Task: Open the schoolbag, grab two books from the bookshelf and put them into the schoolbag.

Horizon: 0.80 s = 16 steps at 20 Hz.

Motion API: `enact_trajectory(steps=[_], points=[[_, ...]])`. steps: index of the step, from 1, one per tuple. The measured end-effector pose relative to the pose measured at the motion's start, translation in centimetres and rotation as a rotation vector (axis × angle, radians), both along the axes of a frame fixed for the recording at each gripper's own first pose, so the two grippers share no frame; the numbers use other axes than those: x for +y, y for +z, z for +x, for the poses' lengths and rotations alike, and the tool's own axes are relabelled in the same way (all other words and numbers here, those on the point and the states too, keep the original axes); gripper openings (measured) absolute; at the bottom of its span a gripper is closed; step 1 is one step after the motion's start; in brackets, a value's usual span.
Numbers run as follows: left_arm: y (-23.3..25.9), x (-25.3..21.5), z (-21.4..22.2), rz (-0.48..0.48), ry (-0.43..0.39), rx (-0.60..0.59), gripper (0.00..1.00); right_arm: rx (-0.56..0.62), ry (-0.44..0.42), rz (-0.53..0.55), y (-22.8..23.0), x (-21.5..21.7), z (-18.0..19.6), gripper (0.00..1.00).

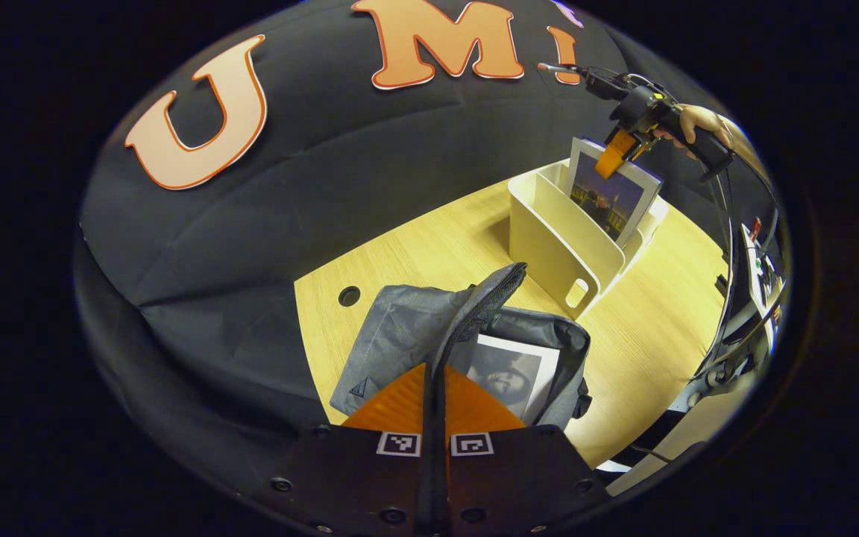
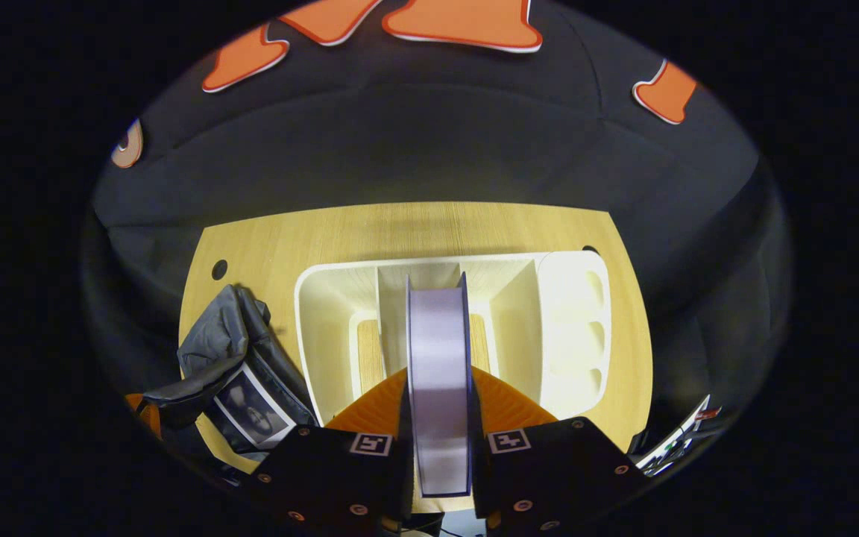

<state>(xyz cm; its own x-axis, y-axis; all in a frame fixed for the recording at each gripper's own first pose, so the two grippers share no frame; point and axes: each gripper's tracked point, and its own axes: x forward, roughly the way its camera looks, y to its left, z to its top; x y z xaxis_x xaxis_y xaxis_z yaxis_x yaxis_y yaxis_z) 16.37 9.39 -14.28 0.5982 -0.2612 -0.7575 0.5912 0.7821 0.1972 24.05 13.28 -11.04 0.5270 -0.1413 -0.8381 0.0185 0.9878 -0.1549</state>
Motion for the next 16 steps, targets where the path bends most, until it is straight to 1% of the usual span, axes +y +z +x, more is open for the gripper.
enact_trajectory(steps=[5, 6, 7, 8, 9, 11, 12, 14, 16], points=[[1.4, 0.1, 0.8, -0.011, -0.014, -0.026, 0.01, -0.138, 0.006, -0.010, 7.5, 0.7, -2.4, 0.32], [1.8, 0.1, 0.9, -0.016, -0.023, -0.031, 0.01, -0.168, -0.001, -0.010, 9.1, 0.7, -3.2, 0.42], [2.1, 0.0, 0.9, -0.017, -0.036, -0.036, 0.01, -0.199, -0.009, -0.007, 10.7, 0.8, -4.1, 0.32], [2.3, 0.0, 1.0, -0.015, -0.048, -0.042, 0.01, -0.237, -0.013, 0.007, 12.2, 1.2, -4.9, 0.42], [2.5, -0.1, 1.1, -0.009, -0.061, -0.043, 0.00, -0.275, -0.014, 0.039, 13.9, 1.8, -5.9, 0.32], [2.8, -0.2, 1.2, 0.000, -0.090, -0.050, 0.01, -0.344, -0.006, 0.139, 17.1, 3.7, -8.5, 0.30], [2.9, -0.3, 1.3, 0.000, -0.104, -0.053, 0.01, -0.369, 0.000, 0.182, 18.0, 4.4, -9.6, 0.30], [3.1, -0.3, 1.3, 0.012, -0.126, -0.056, 0.00, -0.398, 0.000, 0.257, 18.3, 5.2, -11.8, 0.30], [3.2, 0.2, 1.4, 0.033, -0.142, -0.059, 0.01, -0.421, -0.023, 0.363, 17.3, 6.6, -13.6, 0.30]])
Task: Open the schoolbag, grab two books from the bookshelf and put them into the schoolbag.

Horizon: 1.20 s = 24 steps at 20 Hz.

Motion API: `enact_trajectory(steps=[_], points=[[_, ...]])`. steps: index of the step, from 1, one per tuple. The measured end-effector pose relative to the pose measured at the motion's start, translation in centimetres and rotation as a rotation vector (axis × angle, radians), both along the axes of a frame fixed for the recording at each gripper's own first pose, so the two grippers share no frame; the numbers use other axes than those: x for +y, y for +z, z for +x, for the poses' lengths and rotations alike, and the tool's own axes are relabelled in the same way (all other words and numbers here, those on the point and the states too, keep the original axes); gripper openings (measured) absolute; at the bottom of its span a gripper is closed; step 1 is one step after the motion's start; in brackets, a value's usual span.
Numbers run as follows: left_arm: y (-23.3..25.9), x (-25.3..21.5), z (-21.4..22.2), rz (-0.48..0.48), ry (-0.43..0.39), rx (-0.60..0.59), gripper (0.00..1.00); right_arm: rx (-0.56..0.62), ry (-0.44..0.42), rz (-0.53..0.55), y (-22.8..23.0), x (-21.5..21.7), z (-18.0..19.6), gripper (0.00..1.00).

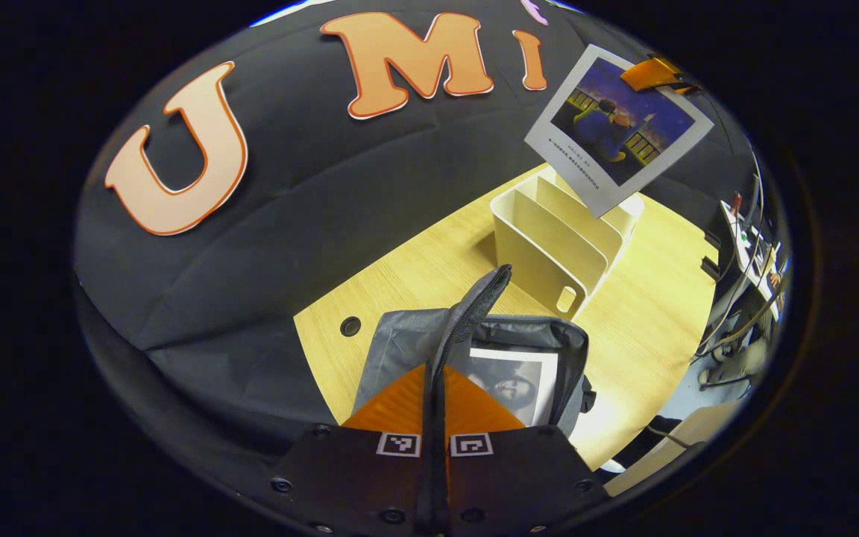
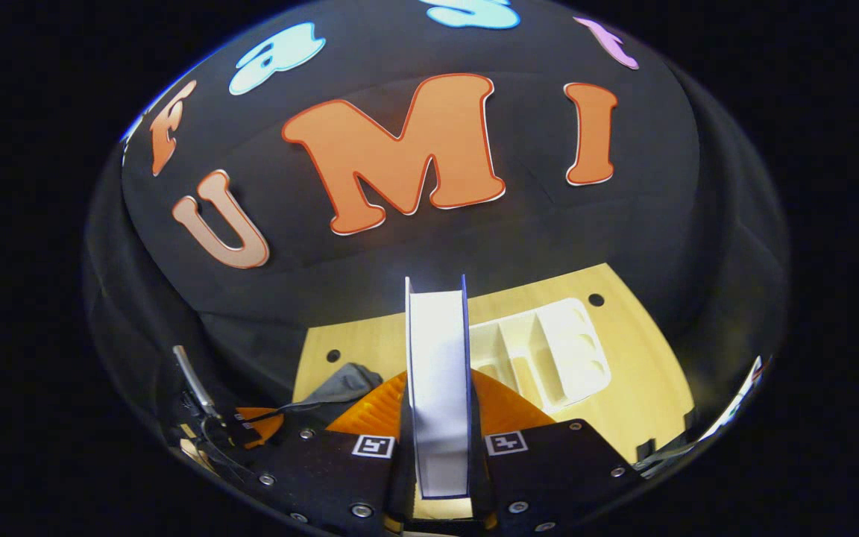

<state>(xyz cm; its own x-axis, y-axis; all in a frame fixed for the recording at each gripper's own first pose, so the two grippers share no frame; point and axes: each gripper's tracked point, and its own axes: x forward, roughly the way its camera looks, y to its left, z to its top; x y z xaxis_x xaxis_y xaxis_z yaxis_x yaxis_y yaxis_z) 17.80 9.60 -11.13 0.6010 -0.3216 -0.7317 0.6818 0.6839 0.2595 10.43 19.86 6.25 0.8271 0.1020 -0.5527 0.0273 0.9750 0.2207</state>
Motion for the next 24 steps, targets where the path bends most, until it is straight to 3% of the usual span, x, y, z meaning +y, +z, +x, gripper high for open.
enact_trajectory(steps=[7, 11, 18, 24], points=[[0.3, 1.2, 0.1, 0.024, -0.015, -0.010, 0.01, 0.082, -0.038, 0.426, -11.4, 3.9, -5.2, 0.29], [0.7, 1.4, 0.1, 0.040, -0.024, -0.016, 0.01, 0.141, -0.082, 0.628, -18.5, 6.6, -6.3, 0.29], [0.9, 1.0, -0.1, 0.093, -0.048, -0.032, 0.01, 0.237, -0.130, 0.791, -28.9, 12.6, -4.5, 0.29], [1.7, -0.4, -0.5, 0.128, -0.079, -0.061, 0.01, 0.203, -0.132, 0.891, -31.3, 17.5, -1.4, 0.29]])
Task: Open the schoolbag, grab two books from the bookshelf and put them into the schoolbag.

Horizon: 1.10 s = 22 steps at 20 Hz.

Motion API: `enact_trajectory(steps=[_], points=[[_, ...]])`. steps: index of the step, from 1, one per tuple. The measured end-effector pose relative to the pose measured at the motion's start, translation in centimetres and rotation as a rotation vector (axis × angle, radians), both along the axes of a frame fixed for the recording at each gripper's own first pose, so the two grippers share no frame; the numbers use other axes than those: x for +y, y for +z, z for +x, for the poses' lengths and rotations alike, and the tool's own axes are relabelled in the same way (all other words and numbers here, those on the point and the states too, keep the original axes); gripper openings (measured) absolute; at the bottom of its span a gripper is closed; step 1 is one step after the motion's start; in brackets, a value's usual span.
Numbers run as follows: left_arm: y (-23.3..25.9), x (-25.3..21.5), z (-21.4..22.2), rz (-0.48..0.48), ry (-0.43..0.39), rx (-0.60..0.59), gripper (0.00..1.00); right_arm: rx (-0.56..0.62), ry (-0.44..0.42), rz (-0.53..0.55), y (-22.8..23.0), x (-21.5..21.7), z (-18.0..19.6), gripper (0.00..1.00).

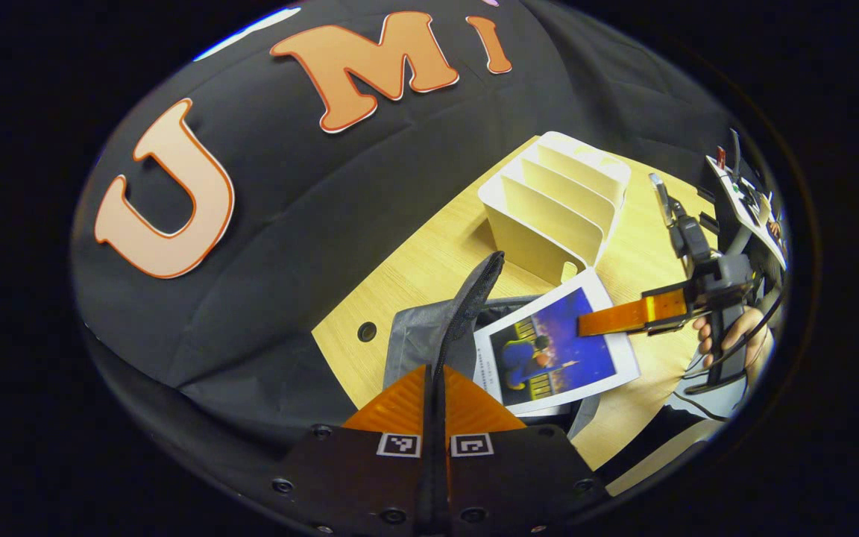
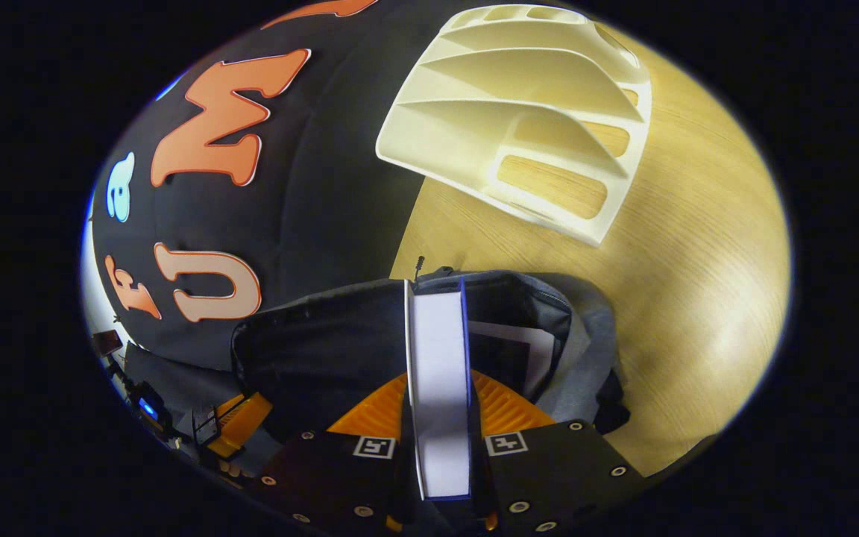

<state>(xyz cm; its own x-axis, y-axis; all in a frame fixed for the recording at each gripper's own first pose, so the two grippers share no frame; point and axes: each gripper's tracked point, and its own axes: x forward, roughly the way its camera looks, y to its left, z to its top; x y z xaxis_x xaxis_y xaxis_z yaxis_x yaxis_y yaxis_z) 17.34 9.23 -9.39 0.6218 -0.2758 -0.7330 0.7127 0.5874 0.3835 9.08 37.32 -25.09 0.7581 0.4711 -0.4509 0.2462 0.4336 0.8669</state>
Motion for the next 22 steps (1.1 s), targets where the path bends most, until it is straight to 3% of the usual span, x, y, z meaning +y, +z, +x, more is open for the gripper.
enact_trajectory(steps=[6, 9, 12, 13, 14, 16, 22], points=[[0.4, -1.0, -0.2, 0.015, -0.025, -0.028, 0.00, 0.003, -0.081, 0.052, -0.8, 3.7, 4.1, 0.29], [0.4, -0.9, 0.0, 0.022, -0.018, -0.033, 0.00, 0.107, -0.091, -0.036, -3.4, 4.3, 4.5, 0.35], [-0.3, -0.7, 0.3, 0.010, 0.007, -0.006, 0.00, 0.205, -0.043, -0.111, -5.5, 4.3, 3.1, 0.66], [-0.5, -0.6, 0.3, 0.004, 0.016, 0.000, 0.00, 0.213, -0.040, -0.124, -5.5, 4.1, 2.8, 0.57], [-0.4, -0.6, 0.5, 0.000, 0.020, -0.004, 0.00, 0.219, -0.031, -0.132, -5.5, 3.9, 2.6, 0.82], [-0.7, -0.7, 0.3, -0.017, 0.026, 0.008, 0.01, 0.231, -0.012, -0.135, -5.3, 3.4, 1.9, 0.94], [-2.0, -1.1, -0.5, -0.061, 0.052, 0.044, 0.01, 0.247, 0.028, -0.249, -4.2, -0.4, 0.2, 0.98]])
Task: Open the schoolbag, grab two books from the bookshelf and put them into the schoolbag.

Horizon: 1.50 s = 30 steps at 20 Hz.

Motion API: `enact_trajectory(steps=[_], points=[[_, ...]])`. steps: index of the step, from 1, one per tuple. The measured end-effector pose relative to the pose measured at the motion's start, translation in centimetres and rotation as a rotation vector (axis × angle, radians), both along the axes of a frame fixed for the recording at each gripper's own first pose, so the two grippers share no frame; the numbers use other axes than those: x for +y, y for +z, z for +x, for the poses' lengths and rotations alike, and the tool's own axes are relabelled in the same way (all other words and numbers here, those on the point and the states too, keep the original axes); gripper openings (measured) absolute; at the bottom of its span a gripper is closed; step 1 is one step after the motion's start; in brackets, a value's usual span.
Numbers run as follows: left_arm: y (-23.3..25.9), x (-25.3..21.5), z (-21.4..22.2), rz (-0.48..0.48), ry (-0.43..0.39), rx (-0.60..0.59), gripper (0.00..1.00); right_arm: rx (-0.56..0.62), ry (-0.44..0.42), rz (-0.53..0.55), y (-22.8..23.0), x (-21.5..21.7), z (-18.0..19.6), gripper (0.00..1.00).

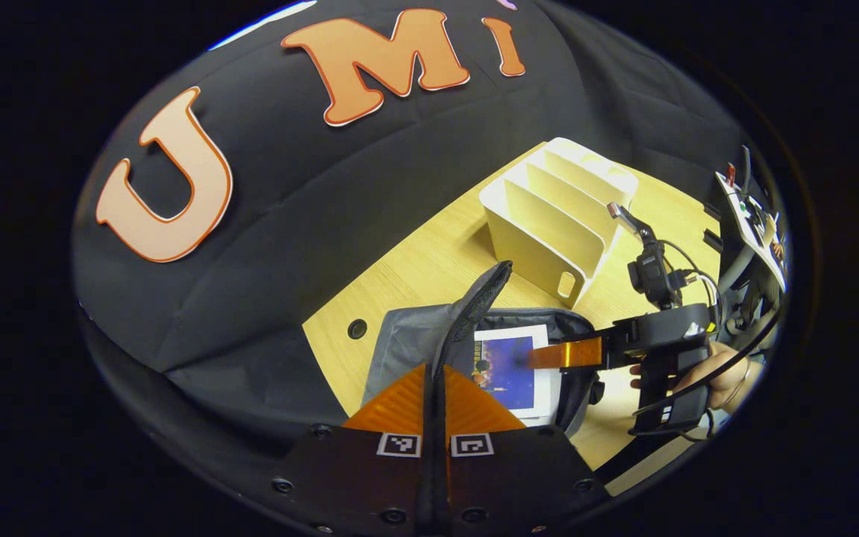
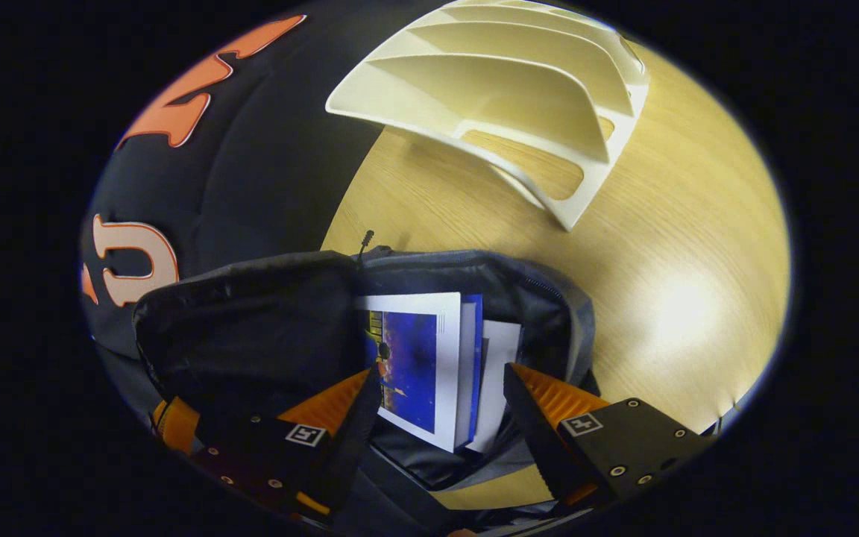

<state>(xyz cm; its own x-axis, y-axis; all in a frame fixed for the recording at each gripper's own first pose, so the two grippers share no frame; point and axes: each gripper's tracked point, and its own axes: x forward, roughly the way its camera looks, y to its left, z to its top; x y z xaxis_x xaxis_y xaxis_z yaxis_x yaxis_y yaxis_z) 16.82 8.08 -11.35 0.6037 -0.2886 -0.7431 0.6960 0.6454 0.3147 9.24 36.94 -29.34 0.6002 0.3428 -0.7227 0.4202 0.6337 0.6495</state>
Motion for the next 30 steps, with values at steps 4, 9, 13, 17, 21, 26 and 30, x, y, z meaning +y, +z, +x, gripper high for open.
enact_trajectory(steps=[4, 9, 13, 17, 21, 26, 30], points=[[-1.3, -0.8, -1.6, -0.059, 0.039, 0.038, 0.01, 0.010, 0.013, -0.085, 1.1, -4.1, -1.1, 0.98], [-4.0, -3.0, -5.2, -0.149, 0.069, 0.107, 0.01, 0.084, 0.076, -0.280, 0.7, -10.0, -3.7, 0.98], [-7.4, -5.2, -7.3, -0.250, 0.155, 0.216, 0.12, 0.101, 0.118, -0.317, 1.0, -12.9, -4.3, 0.99], [-10.2, -6.7, -9.2, -0.282, 0.225, 0.276, 0.46, 0.118, 0.173, -0.392, 0.8, -15.9, -4.6, 0.98], [-11.1, -8.6, -10.0, -0.315, 0.317, 0.276, 0.81, 0.109, 0.235, -0.421, 1.4, -17.9, -4.3, 0.99], [-7.8, -11.8, -7.8, -0.377, 0.394, 0.118, 1.00, -0.006, 0.276, -0.503, 5.9, -21.2, -2.1, 0.99], [-2.1, -15.5, -5.3, -0.464, 0.385, -0.041, 1.00, -0.217, 0.252, -0.638, 13.7, -24.8, 1.5, 0.99]])
